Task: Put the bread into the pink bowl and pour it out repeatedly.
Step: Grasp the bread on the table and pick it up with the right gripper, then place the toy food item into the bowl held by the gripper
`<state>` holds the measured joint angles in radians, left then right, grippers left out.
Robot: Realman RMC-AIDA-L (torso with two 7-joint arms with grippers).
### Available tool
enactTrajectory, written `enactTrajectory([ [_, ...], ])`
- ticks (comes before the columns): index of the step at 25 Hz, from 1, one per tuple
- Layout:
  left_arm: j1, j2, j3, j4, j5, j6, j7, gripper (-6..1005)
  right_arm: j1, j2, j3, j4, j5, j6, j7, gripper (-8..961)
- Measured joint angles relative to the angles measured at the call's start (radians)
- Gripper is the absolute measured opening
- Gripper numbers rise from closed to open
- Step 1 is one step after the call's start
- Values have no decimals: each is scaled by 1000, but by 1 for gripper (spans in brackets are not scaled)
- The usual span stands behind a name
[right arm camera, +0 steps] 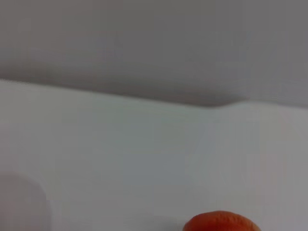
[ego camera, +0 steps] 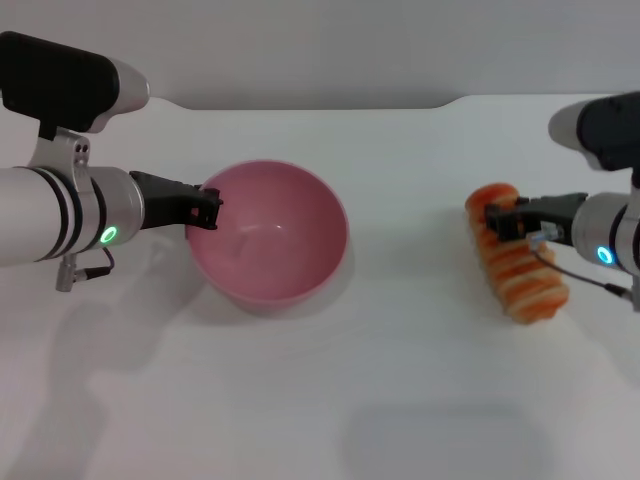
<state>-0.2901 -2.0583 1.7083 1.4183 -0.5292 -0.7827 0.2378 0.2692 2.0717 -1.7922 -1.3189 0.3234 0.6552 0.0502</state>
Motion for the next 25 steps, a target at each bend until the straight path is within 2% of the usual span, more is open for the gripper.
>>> enactTrajectory([
  [7, -22, -2, 5, -36, 0, 0, -5, 47, -6, -1, 2, -111, -35, 29, -1, 307],
  [16, -28, -7, 34, -47, -9, 16, -11, 48, 2, 0, -27, -325, -49, 58, -30, 249],
  [25, -41, -7, 115, -46, -33, 62, -50, 48, 50, 2, -115, -358, -42, -11, -55, 185],
])
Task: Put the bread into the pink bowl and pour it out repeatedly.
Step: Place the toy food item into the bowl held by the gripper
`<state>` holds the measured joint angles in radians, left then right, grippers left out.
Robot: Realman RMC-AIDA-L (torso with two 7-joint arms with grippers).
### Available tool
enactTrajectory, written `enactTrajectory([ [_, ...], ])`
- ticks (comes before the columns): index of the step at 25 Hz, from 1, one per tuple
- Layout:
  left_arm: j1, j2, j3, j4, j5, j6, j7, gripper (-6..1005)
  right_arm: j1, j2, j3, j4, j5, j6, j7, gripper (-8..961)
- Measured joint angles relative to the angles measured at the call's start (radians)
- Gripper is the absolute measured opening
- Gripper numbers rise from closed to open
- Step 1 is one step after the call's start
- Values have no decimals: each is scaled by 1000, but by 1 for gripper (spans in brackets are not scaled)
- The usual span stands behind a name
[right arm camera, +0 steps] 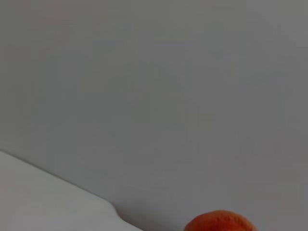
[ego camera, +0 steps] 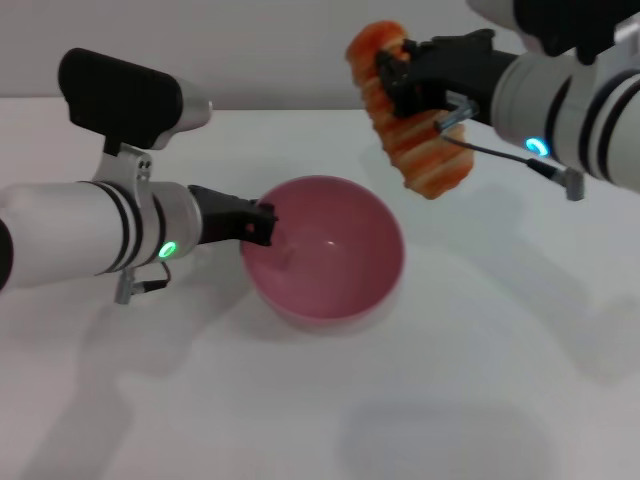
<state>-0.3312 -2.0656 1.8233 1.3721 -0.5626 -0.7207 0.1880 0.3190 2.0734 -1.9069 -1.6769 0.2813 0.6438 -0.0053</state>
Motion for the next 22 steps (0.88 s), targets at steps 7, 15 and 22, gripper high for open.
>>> enactTrajectory([
  [7, -22, 0, 16, 7, -21, 12, -1, 47, 9, 2, -40, 15, 7, -7, 7, 182],
  [15, -25, 3, 12, 13, -25, 12, 0, 47, 2, 4, -55, 50, 43, -64, 3, 172],
  [22, -25, 4, 8, 13, -25, 12, 1, 47, 2, 4, -79, 68, 43, -107, 2, 192],
])
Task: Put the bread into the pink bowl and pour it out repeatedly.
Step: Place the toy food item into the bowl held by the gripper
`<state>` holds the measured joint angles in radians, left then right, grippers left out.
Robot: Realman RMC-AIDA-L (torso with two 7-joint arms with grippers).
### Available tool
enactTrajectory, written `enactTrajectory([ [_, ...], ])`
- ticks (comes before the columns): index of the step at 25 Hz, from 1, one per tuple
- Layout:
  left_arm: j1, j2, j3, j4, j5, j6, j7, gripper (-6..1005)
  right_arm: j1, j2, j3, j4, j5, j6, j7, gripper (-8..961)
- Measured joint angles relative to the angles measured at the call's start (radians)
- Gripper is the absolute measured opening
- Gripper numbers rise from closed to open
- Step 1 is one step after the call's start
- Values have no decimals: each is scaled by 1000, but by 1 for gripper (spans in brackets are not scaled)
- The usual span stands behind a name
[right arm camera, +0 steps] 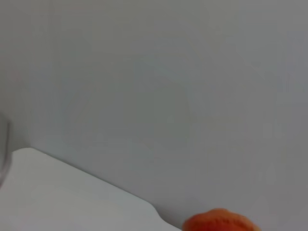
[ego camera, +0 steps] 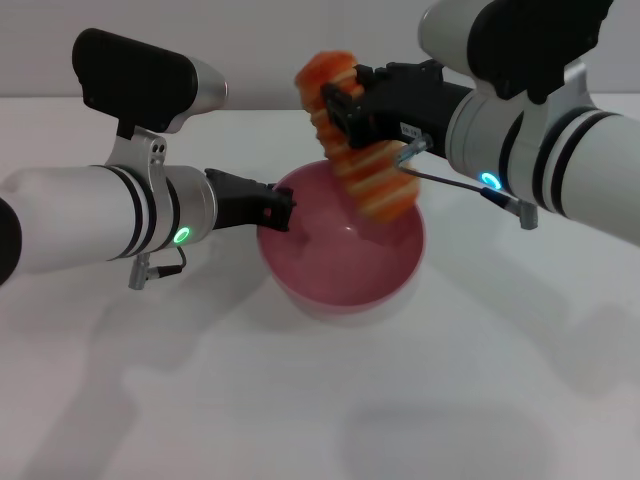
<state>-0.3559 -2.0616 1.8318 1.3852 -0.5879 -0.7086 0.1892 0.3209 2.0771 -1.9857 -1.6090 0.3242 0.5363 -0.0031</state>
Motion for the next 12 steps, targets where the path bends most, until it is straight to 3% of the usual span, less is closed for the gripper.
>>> enactTrajectory([
  [2, 0, 0, -1, 1, 0, 0, 0, 47, 2, 0, -7, 1, 0, -2, 0, 203],
  [7, 0, 0, -2, 8, 0, 0, 5, 47, 2, 0, -16, 1, 0, -10, 0, 442],
  [12, 0, 0, -4, 9, 1, 0, 6, 48, -1, 0, -20, -2, 0, -13, 0, 591],
])
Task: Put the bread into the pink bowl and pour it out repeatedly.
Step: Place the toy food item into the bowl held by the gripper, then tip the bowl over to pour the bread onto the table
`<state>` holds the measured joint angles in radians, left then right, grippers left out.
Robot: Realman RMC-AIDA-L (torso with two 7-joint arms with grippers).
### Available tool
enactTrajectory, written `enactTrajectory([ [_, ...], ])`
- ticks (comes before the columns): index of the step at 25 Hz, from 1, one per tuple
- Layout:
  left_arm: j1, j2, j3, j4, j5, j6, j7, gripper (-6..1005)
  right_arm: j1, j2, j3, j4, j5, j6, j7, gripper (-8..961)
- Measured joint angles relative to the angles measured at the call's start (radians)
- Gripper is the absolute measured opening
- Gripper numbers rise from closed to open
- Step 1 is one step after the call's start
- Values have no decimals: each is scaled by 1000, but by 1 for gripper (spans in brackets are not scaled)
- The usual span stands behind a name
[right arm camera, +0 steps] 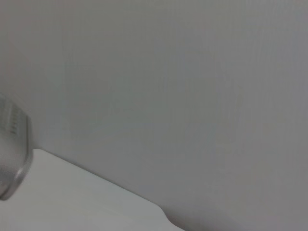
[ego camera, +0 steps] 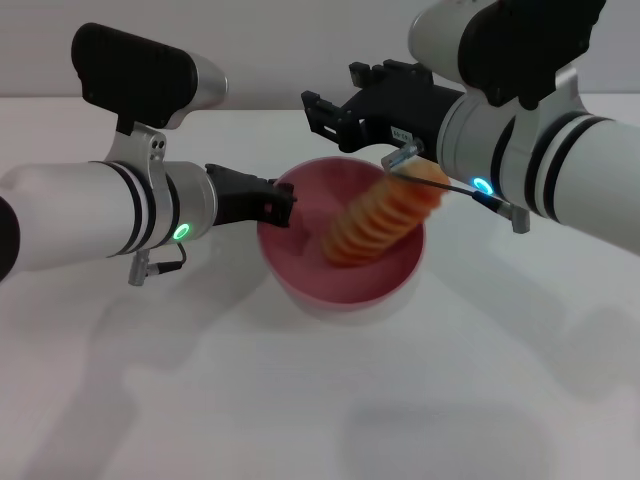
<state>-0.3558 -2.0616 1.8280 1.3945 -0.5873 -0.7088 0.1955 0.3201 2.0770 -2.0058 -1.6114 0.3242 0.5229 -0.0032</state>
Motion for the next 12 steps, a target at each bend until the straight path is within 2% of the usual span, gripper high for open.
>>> enactTrajectory([
  [7, 2, 2, -7, -9, 28, 26, 4, 48, -32, 0, 13, 2, -90, -62, -6, 586],
  [9, 8, 2, -15, -10, 61, 45, 5, 48, -70, 3, 57, -1, -134, -77, -7, 586],
  [12, 16, 3, -23, -11, 110, 62, 5, 48, -149, 5, 182, -29, -144, -89, 10, 586],
])
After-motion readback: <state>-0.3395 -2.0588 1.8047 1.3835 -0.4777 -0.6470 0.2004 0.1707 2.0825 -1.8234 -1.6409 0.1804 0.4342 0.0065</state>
